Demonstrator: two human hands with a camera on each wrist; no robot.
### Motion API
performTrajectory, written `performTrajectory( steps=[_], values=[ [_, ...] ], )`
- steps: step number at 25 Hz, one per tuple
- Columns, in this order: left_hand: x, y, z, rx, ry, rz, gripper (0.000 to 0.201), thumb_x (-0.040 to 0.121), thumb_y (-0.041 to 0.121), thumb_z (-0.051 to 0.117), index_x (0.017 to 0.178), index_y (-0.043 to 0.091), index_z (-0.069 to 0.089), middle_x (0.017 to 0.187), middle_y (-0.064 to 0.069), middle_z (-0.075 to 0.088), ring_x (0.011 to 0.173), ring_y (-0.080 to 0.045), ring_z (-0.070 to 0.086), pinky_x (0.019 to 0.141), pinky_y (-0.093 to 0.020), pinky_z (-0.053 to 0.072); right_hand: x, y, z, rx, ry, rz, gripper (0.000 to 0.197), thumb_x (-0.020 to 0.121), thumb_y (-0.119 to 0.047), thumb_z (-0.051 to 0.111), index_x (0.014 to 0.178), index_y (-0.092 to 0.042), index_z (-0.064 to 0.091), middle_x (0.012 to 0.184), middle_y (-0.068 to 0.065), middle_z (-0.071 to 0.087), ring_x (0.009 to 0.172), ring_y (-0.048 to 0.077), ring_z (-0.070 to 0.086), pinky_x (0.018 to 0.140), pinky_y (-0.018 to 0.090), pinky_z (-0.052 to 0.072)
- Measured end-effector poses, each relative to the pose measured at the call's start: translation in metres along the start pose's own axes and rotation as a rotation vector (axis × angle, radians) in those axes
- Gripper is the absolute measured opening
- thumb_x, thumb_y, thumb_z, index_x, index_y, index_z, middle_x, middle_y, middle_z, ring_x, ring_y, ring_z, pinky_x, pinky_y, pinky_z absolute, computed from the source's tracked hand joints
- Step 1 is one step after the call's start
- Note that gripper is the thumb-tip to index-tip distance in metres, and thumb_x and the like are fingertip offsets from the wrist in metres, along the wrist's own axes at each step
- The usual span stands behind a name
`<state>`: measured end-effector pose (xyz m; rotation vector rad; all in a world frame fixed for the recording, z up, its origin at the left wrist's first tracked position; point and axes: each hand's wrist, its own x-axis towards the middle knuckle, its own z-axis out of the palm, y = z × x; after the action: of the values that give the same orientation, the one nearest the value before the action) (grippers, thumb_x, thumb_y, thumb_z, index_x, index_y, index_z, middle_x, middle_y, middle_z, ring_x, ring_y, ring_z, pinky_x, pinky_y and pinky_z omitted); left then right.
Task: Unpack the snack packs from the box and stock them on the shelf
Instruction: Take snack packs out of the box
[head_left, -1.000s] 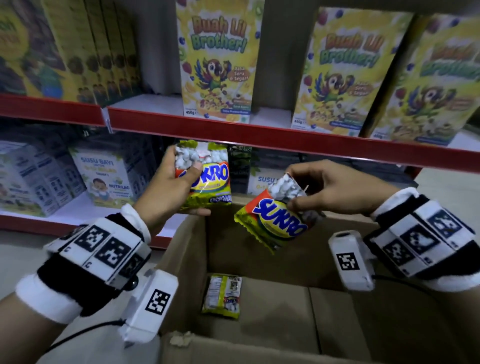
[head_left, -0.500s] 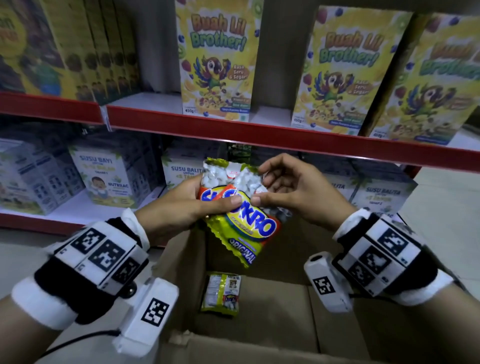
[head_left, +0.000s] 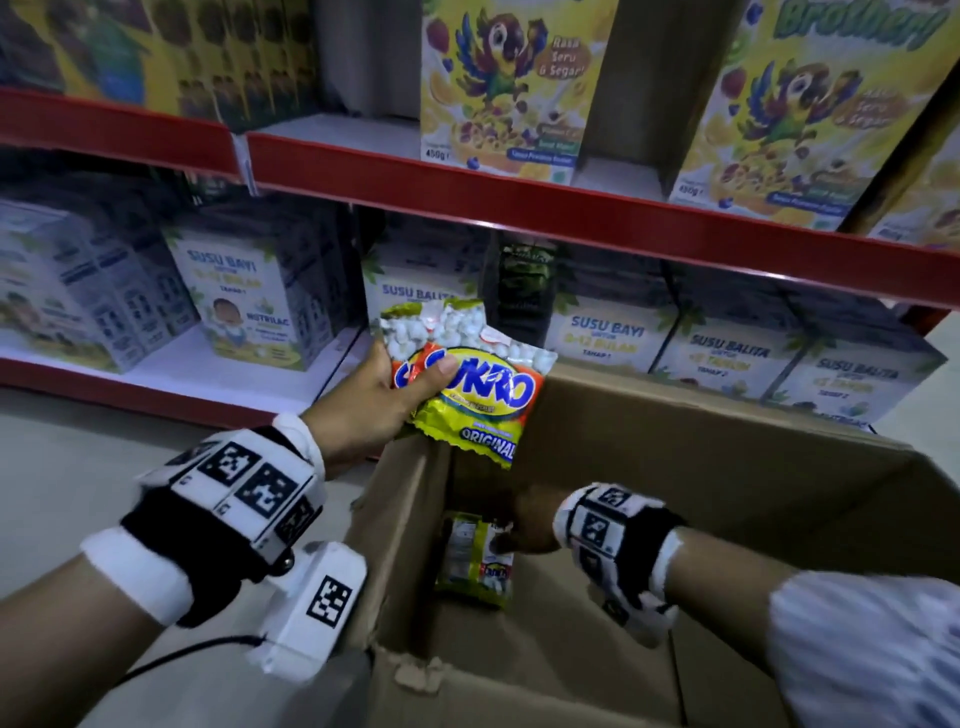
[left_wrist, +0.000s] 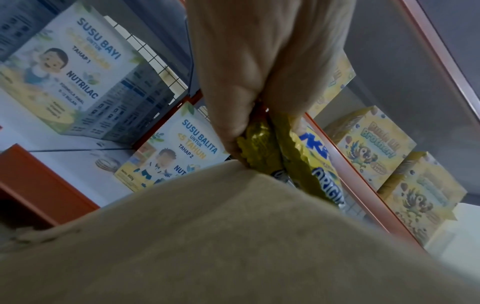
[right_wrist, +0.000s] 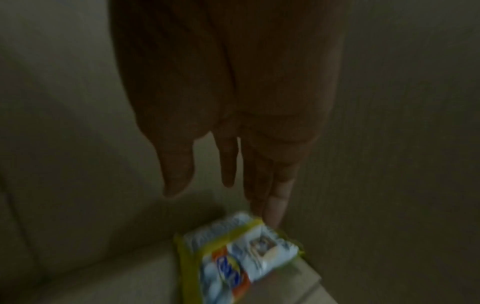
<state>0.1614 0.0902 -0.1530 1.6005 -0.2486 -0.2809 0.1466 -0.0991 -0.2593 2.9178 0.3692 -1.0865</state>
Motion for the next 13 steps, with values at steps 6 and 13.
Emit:
performTrajectory(
  steps=[6,13],
  values=[
    [0.003,-0.009,-0.001,-0.007,-0.001,0.046,0.055,0.093,0.021,0.053,0.142,0.016,0.029,0.129,-0.004,0.062,0.110,-0.017,0.065,0.094,-0.034,0.053,0.042,-0.015,0.071,-0.263,-0.024,-0.124,0.080,0.080,-0.049,0.068,0.147,-0.024,0.032,0.156,0.012,0.024,0.142,0.030,0.027,0.113,0.047,0.030],
    [0.008,-0.016,-0.004,-0.004,-0.007,0.051,0.068,0.083,0.034,0.058,0.142,0.017,0.029,0.126,-0.001,0.064,0.106,-0.014,0.067,0.092,-0.035,0.055,0.045,0.003,0.079,-0.238,0.025,-0.157,0.051,0.098,-0.030,0.048,0.144,-0.013,0.036,0.151,0.018,0.030,0.136,0.035,0.036,0.109,0.043,0.033]
  ],
)
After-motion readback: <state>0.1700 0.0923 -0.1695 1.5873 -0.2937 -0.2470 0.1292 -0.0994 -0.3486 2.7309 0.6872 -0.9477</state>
